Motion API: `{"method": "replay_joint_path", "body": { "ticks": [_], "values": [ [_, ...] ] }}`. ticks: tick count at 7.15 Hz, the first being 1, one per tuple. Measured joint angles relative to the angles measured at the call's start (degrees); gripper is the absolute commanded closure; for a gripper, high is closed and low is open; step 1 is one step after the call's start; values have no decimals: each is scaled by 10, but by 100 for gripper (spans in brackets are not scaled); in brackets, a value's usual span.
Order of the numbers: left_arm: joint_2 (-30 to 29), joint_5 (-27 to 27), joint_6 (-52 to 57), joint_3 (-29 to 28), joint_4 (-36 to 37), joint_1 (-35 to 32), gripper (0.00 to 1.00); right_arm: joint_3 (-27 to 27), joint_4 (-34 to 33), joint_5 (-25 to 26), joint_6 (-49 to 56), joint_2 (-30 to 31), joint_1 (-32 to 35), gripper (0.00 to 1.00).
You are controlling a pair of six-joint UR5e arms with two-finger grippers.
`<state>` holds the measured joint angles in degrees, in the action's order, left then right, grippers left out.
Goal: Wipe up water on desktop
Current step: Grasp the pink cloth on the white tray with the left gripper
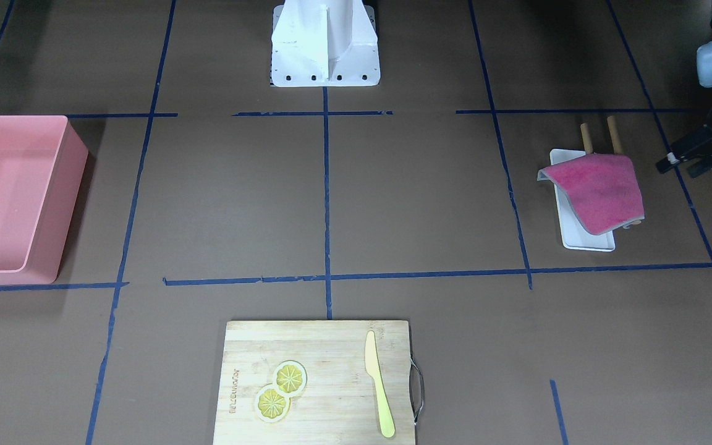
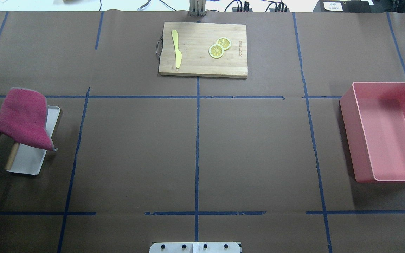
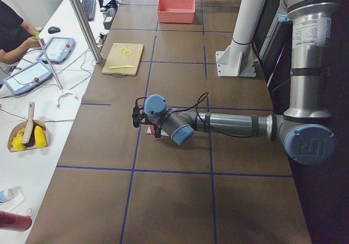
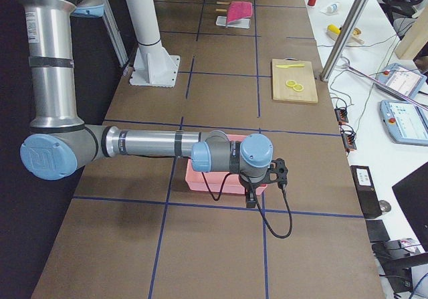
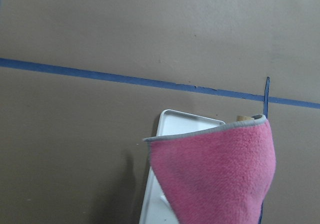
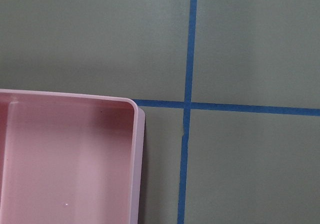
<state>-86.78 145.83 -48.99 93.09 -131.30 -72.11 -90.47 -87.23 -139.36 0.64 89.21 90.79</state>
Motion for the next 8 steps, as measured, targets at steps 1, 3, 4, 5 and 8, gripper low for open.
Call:
{"method": "replay_joint_path", "body": {
  "ticks": [1, 3, 4, 5, 8],
  "values": [
    [-4, -12, -25, 0, -15, 17, 0, 0, 0, 0, 0, -1, 0, 0],
    [-13, -19, -43, -1, -24, 34, 6, -1, 0, -1, 0, -2, 0, 0],
    [-18, -19, -48, -2, -24, 39, 12, -2, 0, -1, 1, -3, 0, 0],
    [-20, -19, -51, -3, -25, 43, 21, -2, 0, -1, 1, -3, 0, 0],
    [-23, -18, -51, -7, -24, 45, 38, -3, 0, -1, 1, -3, 0, 0]
  ]
}}
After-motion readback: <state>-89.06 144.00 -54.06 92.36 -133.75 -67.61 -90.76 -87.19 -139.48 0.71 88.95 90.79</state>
